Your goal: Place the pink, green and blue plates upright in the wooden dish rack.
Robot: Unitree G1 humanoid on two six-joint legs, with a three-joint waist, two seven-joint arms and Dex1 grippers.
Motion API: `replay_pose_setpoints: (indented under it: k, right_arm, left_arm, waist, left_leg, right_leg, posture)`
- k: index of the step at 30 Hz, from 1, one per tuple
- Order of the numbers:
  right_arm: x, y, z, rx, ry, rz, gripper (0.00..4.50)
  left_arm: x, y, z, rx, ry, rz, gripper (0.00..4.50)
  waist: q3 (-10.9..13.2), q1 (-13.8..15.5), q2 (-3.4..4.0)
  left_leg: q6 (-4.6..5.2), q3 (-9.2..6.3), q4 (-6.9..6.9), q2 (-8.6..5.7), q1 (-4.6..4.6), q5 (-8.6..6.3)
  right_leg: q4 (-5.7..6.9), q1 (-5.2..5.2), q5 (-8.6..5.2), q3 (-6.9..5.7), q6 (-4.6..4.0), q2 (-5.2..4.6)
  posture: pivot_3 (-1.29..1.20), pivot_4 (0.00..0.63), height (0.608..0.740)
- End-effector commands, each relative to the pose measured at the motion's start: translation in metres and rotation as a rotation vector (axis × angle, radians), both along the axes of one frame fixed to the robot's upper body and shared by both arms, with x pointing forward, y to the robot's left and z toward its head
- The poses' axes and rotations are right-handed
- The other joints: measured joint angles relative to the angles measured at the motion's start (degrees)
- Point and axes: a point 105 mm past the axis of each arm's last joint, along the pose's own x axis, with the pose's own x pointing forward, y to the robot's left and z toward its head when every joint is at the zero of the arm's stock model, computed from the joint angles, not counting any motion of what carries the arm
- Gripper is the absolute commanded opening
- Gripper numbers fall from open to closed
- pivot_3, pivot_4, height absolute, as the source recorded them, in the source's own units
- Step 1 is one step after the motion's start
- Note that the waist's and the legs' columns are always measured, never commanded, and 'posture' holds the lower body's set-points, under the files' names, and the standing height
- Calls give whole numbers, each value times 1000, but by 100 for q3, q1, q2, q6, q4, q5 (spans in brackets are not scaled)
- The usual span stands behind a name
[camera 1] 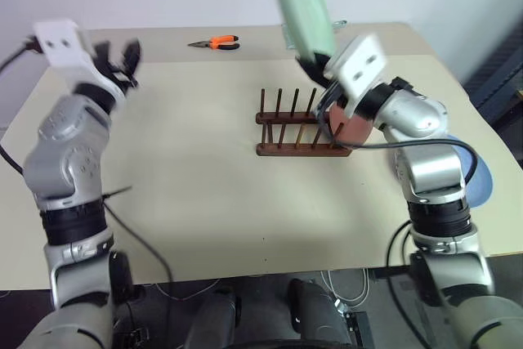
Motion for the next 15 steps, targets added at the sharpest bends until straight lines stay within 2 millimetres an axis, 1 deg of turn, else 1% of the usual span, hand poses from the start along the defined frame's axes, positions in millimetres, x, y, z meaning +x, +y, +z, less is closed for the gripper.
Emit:
replay_pose_setpoints:
  k: [1, 2, 3, 6, 8, 11, 15]
  right_arm:
    - [-23, -10, 20, 283, 143, 103, 0]
    - [-24, -11, 18, 338, 194, 111, 0]
    - [-24, -11, 16, 366, 225, 110, 0]
    - [-25, -13, 14, 410, 286, 100, 0]
    - [-23, -14, 9, 426, 329, 82, 0]
    - [-19, -16, -4, 408, 386, 50, 0]
    - [-15, -18, -17, 359, 432, 23, 0]
  left_arm:
    - [-29, -63, -29, 148, 31, -338, 2795]
    - [-38, -74, -38, 143, 51, -417, 2795]
    - [-44, -81, -43, 129, 59, -463, 2795]
    - [-56, -92, -54, 100, 110, -554, 2795]
    - [-67, -101, -60, 123, 141, -635, 2795]
    - [-76, -106, -61, 140, 153, -704, 2795]
    - [-77, -107, -60, 136, 155, -715, 2795]
  waist:
    - [1, 15, 1]
    - [1, 10, 1]
    - [3, -6, 5]
    - [7, -32, 16]
    - [1, -55, 29]
    - [-1, -73, 35]
    - [-1, -56, 36]
  left_leg:
    - [8, 0, 0, 0, -2, -5]
    - [9, 1, 1, -2, -4, -5]
    - [9, 4, 1, 0, -5, -5]
    - [7, 7, -1, 5, -5, -2]
    - [7, 9, -3, 9, 0, -2]
    - [8, 18, -6, 12, 4, -1]
    - [8, 21, -2, 10, -1, -1]
  right_leg:
    - [-4, 0, 2, 1, -4, -2]
    - [-3, -2, 3, 2, -7, -4]
    - [-4, -6, 6, 1, -14, -3]
    - [4, -17, -1, 1, -29, 2]
    - [9, -18, -1, 1, -30, 10]
    - [10, -19, 2, 4, -24, 12]
    - [9, -20, 7, 5, -15, 13]
  posture:
    - [0, 150, 740]
    - [0, 150, 740]
    - [0, 150, 740]
    - [0, 150, 740]
    - [0, 150, 740]
    - [0, 150, 740]
    - [0, 150, 740]
